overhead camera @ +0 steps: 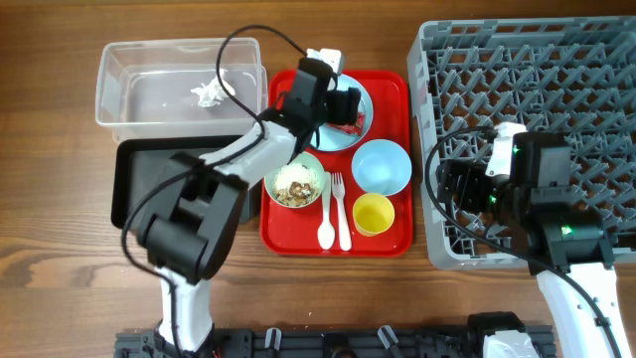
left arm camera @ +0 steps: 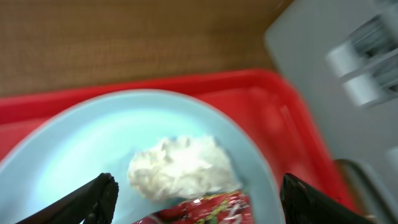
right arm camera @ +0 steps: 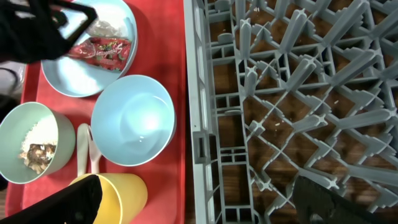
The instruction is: Sort waste into correct bins and load items into the dishwasher rack
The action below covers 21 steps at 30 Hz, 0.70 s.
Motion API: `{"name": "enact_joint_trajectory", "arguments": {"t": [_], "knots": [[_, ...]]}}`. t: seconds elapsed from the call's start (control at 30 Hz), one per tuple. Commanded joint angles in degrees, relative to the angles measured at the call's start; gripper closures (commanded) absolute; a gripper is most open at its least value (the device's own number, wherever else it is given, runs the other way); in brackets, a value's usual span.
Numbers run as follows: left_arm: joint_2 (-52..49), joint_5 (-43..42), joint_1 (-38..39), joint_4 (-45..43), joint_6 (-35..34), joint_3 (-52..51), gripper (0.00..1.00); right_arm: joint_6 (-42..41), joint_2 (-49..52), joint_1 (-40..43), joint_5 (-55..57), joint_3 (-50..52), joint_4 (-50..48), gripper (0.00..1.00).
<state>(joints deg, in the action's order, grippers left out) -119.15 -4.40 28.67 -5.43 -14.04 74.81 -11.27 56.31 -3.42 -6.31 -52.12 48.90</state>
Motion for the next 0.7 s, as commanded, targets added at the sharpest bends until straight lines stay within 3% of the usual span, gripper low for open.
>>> {"name": "enact_joint_trajectory", "arguments": {"t": [0.0,0.17,0.5,0.67], "knots": [[-2.67,-0.04,0.0,-1.29,0.31,0.11,0.17,0.61,0.11,0.24,0.7,-1.14,0.07,0.0],[-3.67,-0.04,0.0,-1.01,0.31,0.09,0.3,0.61,0.11,0.24,0.7,-1.14,0.04,0.0],[-3.67,-0.02,-0.07,-0.9,0.28,0.11,0.94,0.63,0.11,0.24,0.7,-1.14,0.31,0.0],[-3.45,-0.04,-0.07,-0.87,0.28,0.11,0.96,0.66,0.11,0.24,0.7,-1.14,0.17,0.0]]}}
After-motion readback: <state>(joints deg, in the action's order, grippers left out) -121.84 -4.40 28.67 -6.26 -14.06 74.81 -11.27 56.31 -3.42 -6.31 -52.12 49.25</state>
